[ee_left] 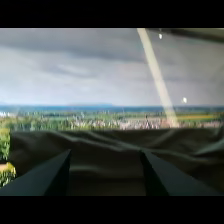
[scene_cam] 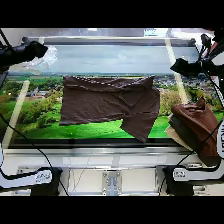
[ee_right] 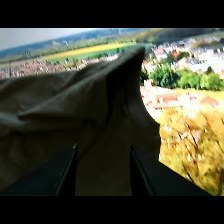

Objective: Fold the shirts.

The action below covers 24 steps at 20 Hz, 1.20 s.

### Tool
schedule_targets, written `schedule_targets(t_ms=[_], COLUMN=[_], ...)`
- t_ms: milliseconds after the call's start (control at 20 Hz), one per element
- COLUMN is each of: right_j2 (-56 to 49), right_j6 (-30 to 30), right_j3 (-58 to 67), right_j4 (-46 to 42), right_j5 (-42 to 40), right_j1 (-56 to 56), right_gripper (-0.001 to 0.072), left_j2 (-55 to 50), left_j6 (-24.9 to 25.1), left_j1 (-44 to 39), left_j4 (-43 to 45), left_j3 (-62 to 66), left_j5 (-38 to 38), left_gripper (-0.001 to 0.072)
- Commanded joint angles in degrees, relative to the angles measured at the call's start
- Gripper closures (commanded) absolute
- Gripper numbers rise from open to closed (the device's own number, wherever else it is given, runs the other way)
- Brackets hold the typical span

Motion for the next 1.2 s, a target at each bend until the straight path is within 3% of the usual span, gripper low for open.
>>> schedule_targets(t_ms=[0,150,400,500,600,850,1150], right_j2=[6.97,12.50,23.32,24.98,24.96,24.96,24.59], right_j6=[0.35,0.33,2.97,3.10,2.21,0.33,-0.39], right_j3=[-10.08,-25.86,-51.95,-59.10,-64.92,-68.83,-68.85], right_j4=[-2.95,-0.81,9.66,18.80,27.87,33.97,34.58], right_j5=[6.97,4.72,-10.27,-16.39,-24.06,-38.77,-38.64], right_j1=[-1.29,-1.29,-1.29,-1.16,-1.16,-1.18,0.81], right_gripper=[0.0320,0.0319,0.0313,0.0177,0.0176,0.0179,0.0185], left_j2=[1.14,2.32,7.30,9.44,11.63,15.39,16.09], left_j6=[0.46,0.57,1.27,1.38,1.40,1.53,1.51], left_j1=[1.90,2.12,2.14,2.12,2.12,2.12,2.10], left_j4=[3.32,2.49,1.88,1.53,0.24,-0.33,-2.43], left_j3=[-5.03,-15.43,-29.29,-31.50,-32.54,-32.54,-32.54], left_j5=[-13.35,-12.74,-9.53,-7.15,-4.37,-5.09,-5.55], left_gripper=[0.0236,0.0235,0.0236,0.0236,0.0236,0.0236,0.0236])
